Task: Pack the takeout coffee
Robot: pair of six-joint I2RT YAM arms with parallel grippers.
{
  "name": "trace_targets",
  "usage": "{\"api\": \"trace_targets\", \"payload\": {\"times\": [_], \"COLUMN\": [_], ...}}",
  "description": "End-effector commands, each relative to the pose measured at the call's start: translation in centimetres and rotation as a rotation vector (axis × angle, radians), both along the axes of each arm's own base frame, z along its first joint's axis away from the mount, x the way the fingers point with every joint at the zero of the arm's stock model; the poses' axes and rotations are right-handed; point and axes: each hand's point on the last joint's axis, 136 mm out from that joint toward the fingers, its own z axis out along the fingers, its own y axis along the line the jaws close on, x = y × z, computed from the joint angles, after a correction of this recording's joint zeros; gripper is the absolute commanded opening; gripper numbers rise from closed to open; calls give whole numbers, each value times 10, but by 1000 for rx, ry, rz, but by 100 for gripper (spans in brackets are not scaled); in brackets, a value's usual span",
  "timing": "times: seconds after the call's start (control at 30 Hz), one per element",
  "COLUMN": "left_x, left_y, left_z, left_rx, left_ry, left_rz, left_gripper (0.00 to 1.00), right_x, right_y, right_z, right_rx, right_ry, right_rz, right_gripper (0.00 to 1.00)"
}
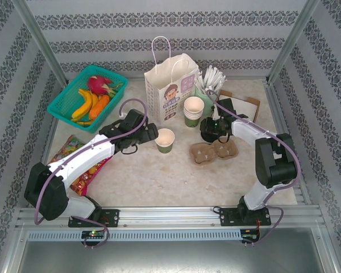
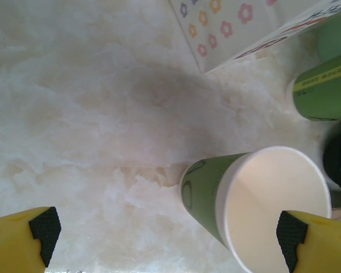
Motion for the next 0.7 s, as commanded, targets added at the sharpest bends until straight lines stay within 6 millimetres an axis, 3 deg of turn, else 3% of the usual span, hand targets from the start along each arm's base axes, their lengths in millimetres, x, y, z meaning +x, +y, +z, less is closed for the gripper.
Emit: {"api": "trace_targets", "payload": {"times": [0.0, 0.2, 0.33, 0.67], "left_x": [3, 7, 9, 11], "left_y": [5, -2, -14, -20], "left_z": [-2, -6, -6, -6], "left_rx": [5, 24, -35, -38], "left_ry": [-11, 16, 6, -1], "left_rz": [38, -4, -45, -93], "left_gripper": [100, 99, 99, 99], "right_x": [11, 12, 11, 10], "right_y": [7, 7, 9, 6], "right_z": [9, 0, -2, -2], "right_rx": [0, -43, -69, -103], "right_ry": [-36, -14, -10, -11], "right_rz": [2, -15, -12, -20], "right_gripper": [48, 47, 42, 26]}}
